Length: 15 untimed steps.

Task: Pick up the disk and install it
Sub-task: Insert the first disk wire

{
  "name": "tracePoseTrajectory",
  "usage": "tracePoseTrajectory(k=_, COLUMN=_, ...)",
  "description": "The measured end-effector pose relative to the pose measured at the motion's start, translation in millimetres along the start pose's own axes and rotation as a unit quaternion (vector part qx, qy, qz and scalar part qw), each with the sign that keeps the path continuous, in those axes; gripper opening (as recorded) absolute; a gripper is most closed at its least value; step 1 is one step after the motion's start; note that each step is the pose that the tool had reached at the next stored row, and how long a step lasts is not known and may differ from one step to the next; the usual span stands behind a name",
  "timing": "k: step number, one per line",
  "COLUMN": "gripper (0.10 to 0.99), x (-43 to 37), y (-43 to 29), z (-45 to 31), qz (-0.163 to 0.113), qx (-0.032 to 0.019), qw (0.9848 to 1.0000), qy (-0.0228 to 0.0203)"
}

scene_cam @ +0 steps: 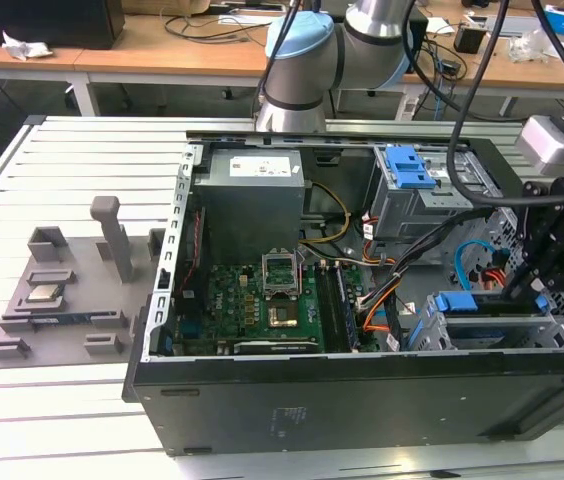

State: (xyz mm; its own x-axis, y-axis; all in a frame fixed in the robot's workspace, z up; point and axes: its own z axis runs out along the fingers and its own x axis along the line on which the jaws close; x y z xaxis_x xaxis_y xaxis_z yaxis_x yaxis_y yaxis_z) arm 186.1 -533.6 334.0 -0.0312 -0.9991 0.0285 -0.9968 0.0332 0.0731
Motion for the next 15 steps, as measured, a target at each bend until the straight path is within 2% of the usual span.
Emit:
tracePoseTrajectory(k=4, gripper=0.188, x=0.1, y=-0.1, z=1.4, qz=0.000, qx=-0.0001, qw=1.0000, qy=-0.0009)
tracePoseTrajectory(k=5, gripper=0.255, x=0.1, y=0.0, z=0.9, qz=0.000, qx=0.0000, qw=1.0000, qy=-0.0004)
tracePoseTrajectory(k=6, gripper=0.255, x=0.2, y=0.2, z=-1.6, qz=0.000, qx=0.0000, qw=1.0000, qy=-0.0003)
tracePoseTrajectory(k=12, gripper=0.239, x=-3.1, y=2.4, z=-29.6, qz=0.000, qx=0.0000, qw=1.0000, qy=-0.0003)
tracePoseTrajectory(k=14, gripper=0.110, x=-3.9, y=2.8, z=-36.0, qz=0.000, qx=0.0000, qw=1.0000, qy=-0.0003)
tracePoseTrajectory(k=15, gripper=0.106, x=-4.2, y=3.1, z=-39.5, qz=0.000, qx=0.0000, qw=1.0000, qy=-0.0003)
